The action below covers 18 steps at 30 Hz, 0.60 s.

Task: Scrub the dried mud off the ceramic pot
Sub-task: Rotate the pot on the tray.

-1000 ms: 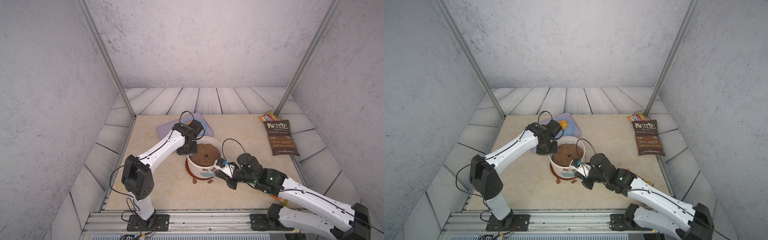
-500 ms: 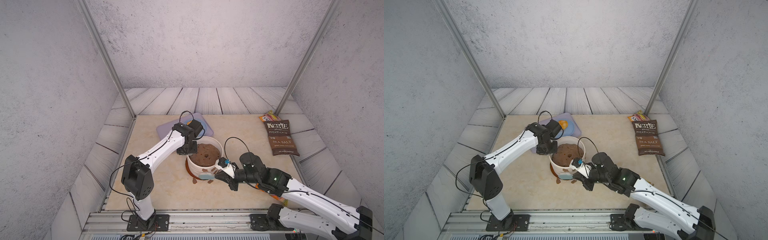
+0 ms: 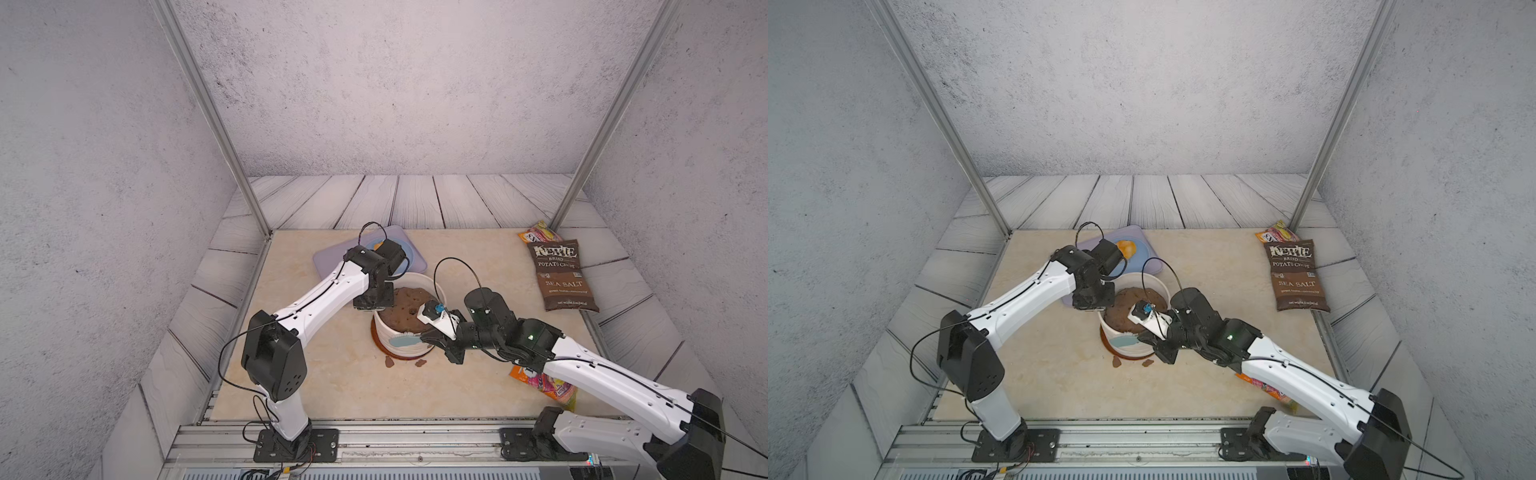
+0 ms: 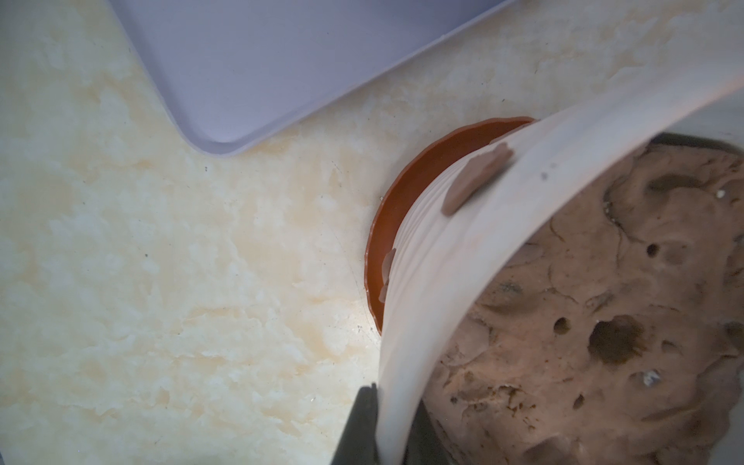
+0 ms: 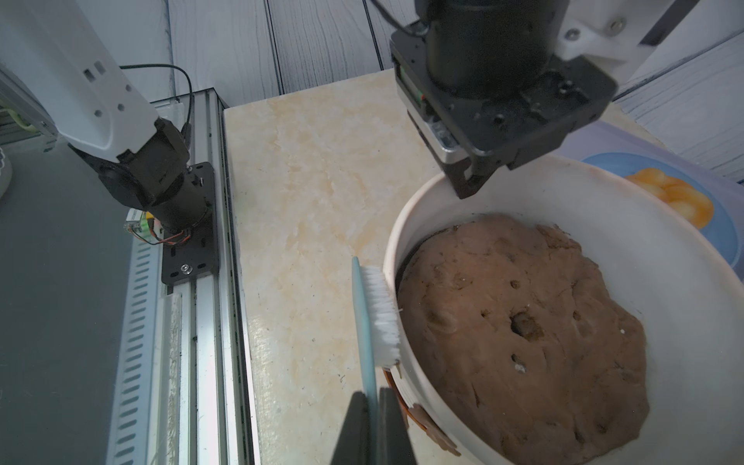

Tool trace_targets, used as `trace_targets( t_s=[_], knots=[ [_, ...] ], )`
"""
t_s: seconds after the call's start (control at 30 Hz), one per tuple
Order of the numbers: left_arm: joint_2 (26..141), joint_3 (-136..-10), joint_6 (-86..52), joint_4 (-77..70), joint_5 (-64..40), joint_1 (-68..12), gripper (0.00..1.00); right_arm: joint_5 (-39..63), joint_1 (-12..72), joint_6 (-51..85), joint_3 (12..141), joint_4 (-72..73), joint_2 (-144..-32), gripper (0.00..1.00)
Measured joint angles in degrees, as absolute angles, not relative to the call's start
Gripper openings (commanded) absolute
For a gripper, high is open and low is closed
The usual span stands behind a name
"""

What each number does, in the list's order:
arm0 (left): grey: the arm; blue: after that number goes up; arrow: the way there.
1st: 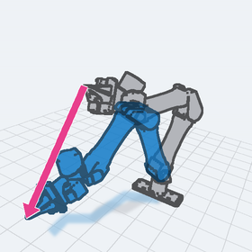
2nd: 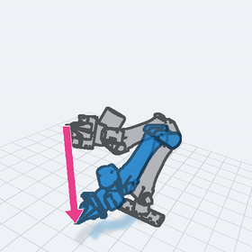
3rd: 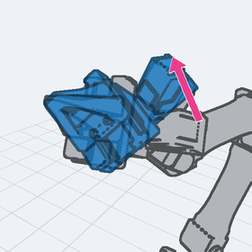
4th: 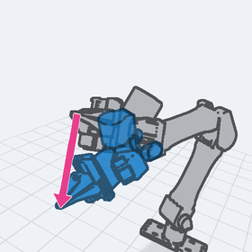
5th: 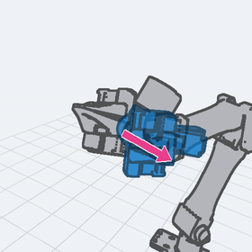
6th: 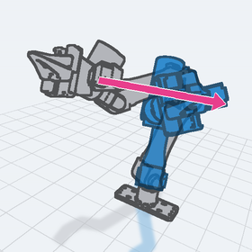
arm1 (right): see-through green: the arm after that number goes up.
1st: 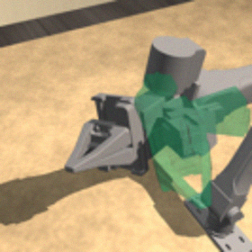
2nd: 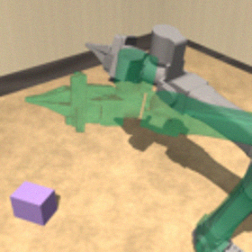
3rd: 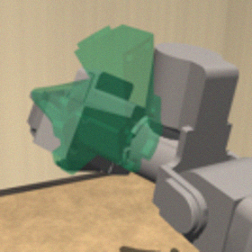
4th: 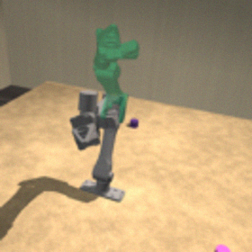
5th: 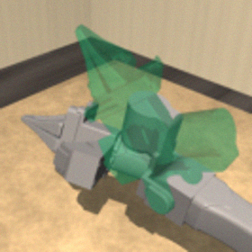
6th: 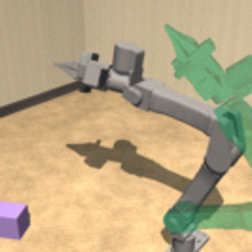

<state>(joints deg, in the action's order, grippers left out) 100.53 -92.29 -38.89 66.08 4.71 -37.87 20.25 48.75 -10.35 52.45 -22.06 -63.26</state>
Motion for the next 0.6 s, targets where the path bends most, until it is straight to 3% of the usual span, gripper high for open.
trace_targets(
  t_s=[0.37,0.6],
  knots=[
    [100.5,-92.2,-38.7,66.1,4.7,-37.9,0.03,19.5,47.9,-9.0,48.0,-23.9,-59.5,0.0],
    [100.5,-92.2,-37.8,65.9,4.8,-37.9,0.04,24.0,48.7,-6.0,42.5,-23.5,-54.8,0.0]
  ],
)
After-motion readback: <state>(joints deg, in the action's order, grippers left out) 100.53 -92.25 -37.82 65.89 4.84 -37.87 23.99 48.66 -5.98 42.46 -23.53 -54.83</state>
